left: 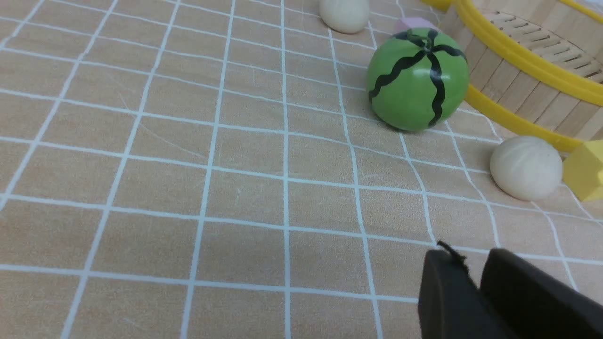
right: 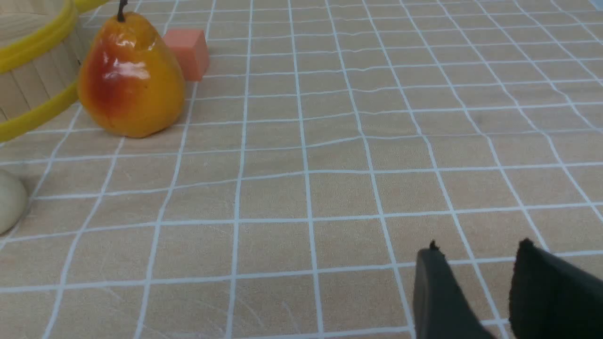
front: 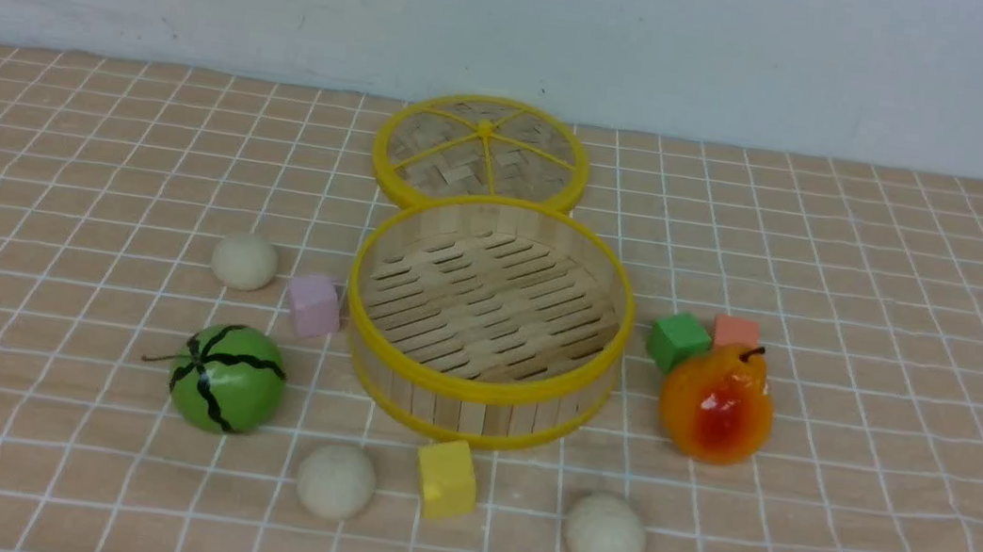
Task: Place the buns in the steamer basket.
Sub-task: Use the left arm to grab a steamed stuffed bun
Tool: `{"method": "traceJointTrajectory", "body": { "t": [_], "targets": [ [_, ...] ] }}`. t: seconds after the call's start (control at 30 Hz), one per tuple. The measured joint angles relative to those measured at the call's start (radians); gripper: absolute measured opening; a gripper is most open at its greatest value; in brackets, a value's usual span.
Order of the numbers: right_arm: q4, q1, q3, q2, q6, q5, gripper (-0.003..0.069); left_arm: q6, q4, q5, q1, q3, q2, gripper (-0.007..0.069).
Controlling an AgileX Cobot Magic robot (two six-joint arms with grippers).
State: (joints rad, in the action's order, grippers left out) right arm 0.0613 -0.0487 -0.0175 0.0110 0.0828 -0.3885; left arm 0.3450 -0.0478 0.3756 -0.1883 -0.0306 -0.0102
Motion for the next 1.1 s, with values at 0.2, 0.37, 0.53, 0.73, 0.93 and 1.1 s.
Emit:
{"method": "traceJointTrajectory", "body": {
  "t": [0.2,0.37,0.53,0.73,0.93,1.1],
  "targets": [
    [0.0,0.0,0.0,0.0,0.0,0.0,0.0239,0.0,0.0,0.0,0.0,0.0,0.0,0.0113],
    [0.0,0.0,0.0,0.0,0.0,0.0,0.0239,0.0,0.0,0.0,0.0,0.0,0.0,0.012],
    [0.0,0.0,0.0,0.0,0.0,0.0,0.0239,0.0,0.0,0.0,0.0,0.0,0.0,0.0127],
    [0.0,0.0,0.0,0.0,0.0,0.0,0.0239,0.0,0.0,0.0,0.0,0.0,0.0,0.0131],
    [0.0,0.0,0.0,0.0,0.0,0.0,0.0239,0.0,0.0,0.0,0.0,0.0,0.0,0.0136],
    [0.0,0.0,0.0,0.0,0.0,0.0,0.0239,0.0,-0.008,-0.033,0.0,0.0,0.0,0.0144]
  ]
}}
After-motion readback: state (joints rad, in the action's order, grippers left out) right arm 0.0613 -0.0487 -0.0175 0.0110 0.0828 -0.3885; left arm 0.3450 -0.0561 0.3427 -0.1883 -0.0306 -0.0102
